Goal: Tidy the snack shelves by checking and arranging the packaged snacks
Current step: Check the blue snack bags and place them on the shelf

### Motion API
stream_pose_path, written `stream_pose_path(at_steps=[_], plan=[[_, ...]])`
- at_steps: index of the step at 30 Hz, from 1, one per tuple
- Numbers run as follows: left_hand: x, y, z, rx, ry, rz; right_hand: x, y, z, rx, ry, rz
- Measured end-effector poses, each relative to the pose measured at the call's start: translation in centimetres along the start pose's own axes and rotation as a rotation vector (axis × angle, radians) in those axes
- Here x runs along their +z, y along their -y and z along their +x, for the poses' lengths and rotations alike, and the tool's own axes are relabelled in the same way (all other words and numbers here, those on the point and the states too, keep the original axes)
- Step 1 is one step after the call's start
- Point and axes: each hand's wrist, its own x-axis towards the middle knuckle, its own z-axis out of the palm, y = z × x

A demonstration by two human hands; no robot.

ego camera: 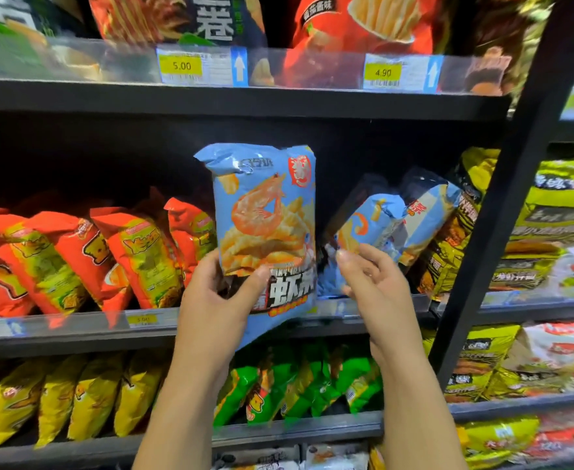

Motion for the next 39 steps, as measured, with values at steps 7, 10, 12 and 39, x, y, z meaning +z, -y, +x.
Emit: stream_pose_path(at_steps=[7,10,12,39], plan=[[5.1,1.6,4.9,0.072,-0.205,0.121,-1.3,0.1,5.2,-0.069,-0.306,-0.371],[6.9,2.6,5.7,0.076,-0.242,0.201,-1.2,0.0,6.6,-0.081,-0.33,-0.476],[7.6,3.5,6.3,0.067,-0.283,0.239,-1.0,-0.2,7.2,-0.103,-0.335,-0.547],[6.1,7.4,8.3,-0.156,-0.419,0.659,-1.4,-1.2,8.7,-0.153,-0.333,-0.628]])
